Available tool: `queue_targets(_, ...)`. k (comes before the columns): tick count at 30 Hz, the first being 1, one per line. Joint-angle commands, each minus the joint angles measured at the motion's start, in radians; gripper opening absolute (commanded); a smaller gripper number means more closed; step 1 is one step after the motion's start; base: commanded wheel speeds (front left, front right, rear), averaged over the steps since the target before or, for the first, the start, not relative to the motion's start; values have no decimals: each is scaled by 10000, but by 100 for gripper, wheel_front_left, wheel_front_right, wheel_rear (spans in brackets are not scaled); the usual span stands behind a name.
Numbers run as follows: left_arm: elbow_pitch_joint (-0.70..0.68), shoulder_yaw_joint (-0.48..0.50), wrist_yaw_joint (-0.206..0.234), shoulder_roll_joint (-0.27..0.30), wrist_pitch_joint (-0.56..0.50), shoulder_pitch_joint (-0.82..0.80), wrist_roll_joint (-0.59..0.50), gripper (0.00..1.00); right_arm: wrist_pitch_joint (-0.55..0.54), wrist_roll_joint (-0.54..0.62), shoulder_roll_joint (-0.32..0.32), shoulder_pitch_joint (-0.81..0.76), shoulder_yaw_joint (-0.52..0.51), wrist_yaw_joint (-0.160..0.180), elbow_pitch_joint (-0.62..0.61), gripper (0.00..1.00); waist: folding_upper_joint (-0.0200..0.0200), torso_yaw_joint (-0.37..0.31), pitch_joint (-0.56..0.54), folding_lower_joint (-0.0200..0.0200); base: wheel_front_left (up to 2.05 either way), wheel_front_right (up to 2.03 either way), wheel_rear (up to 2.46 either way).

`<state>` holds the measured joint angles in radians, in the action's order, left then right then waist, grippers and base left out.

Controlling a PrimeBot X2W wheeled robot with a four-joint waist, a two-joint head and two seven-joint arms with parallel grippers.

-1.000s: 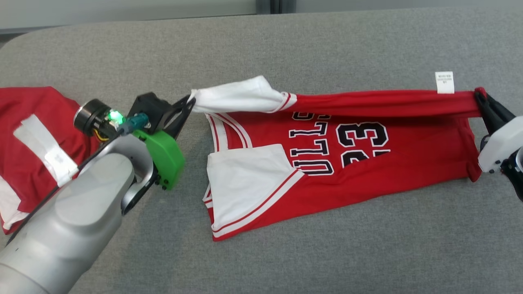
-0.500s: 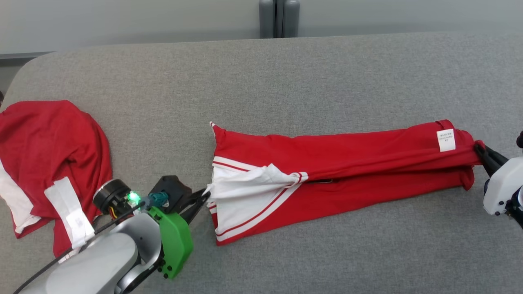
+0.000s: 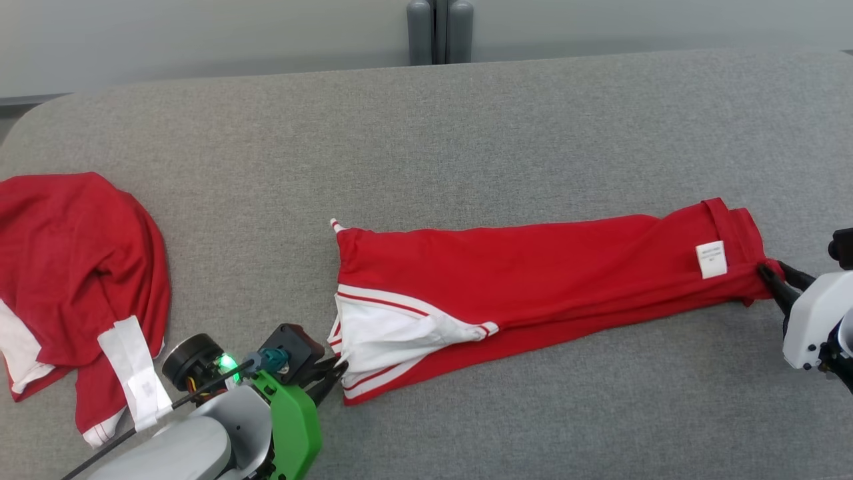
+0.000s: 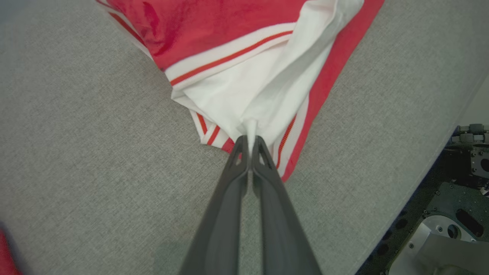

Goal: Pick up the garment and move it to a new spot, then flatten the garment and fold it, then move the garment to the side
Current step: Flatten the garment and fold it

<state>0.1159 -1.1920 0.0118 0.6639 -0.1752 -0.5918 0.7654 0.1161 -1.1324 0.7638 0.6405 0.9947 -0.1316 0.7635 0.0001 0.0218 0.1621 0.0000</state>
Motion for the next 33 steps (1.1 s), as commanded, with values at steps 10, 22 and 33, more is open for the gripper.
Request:
queue_targets(10,279,607,766,-197,929,191,197,100,-148,-427,350,184,139,17,183,100,-1,-196,-129,0,0,0,0)
queue_targets(22,761,3178,2459,-1347,4145,516,1017,100,1459,-120,125,712,-913,15,-474,100,-1,-466,-540,0,0,0,0)
queue_targets(33,-80,7322,2185,-3794,4389,2653,-1118,100,1491,3251,-1801,-2041,-6512,11,-3804,100,-1,-709,-611,0,0,0,0)
